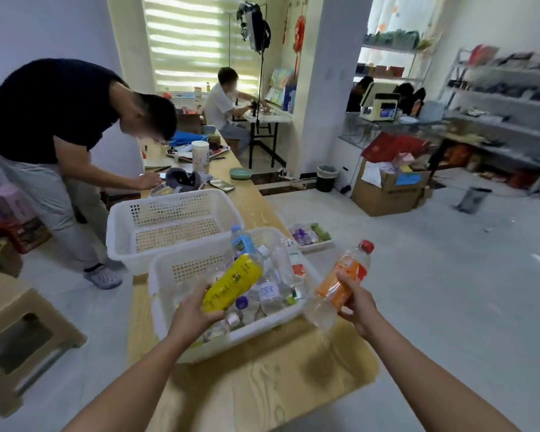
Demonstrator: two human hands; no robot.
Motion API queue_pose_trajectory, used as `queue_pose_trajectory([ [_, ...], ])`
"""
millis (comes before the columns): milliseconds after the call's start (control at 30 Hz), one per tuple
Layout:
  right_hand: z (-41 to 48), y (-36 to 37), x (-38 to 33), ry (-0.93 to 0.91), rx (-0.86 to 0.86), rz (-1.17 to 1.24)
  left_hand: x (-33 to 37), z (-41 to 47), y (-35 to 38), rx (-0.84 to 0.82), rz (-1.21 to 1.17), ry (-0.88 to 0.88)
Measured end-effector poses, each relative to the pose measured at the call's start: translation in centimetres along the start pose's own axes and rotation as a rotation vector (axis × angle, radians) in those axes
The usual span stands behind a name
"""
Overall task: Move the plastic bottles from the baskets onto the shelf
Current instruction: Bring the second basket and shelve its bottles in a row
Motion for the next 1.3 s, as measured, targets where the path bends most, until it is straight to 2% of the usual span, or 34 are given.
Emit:
queue_pose_trajectory([
  [100,-2.5,-2.9,1.5,0.123,-0.017,0.239,2.8,-1.5,2.3,-0.149,-0.125,0.019],
  [233,-6.4,-4.6,1.7,0.107,-0.008,0.520,7.6,-3.5,6.1,-0.374,-0.223,0.137],
  [333,-9.5,-6.6,1.3,0.021,0.048,0.588,11.6,-5.3,8.0,-0.506,-0.367,0.182],
  [433,-12.7,-8.8,1.1,-0.126,0.140,0.560,14.7,-7.6,9.6,-0.726,-0.556,0.171],
  [533,-16.7,-9.9,2.0,-0.247,0.256,0.536,16.2,-10.1,10.1,-0.871,-0.663,0.157],
  [700,-25.2,-11.5,6.7,-0.397,0.479,0.591,15.4,-15.2,10.0,-1.094,-0.619,0.239],
  [967,-42.7,-13.7,14.9,-0.600,0.824,0.671,14.7,-29.0,9.8,-1.425,-0.390,0.508],
  [1100,-53.0,-14.4,18.0,-0.686,0.986,0.689,15.9,-38.2,8.9,-1.582,-0.330,0.658],
  [1300,-71.1,-12.7,23.8,-0.856,1.197,0.719,14.4,-56.0,5.8,-1.815,-0.328,0.774],
])
Point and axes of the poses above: each hand's wrist, its own z-axis towards the middle knuckle, its own y-axis out of the palm, x = y × z, the point moved 6 cm from there along z, towards the middle knuckle, and after that the axes turned 15 degrees about z, right-handed, at the moved point
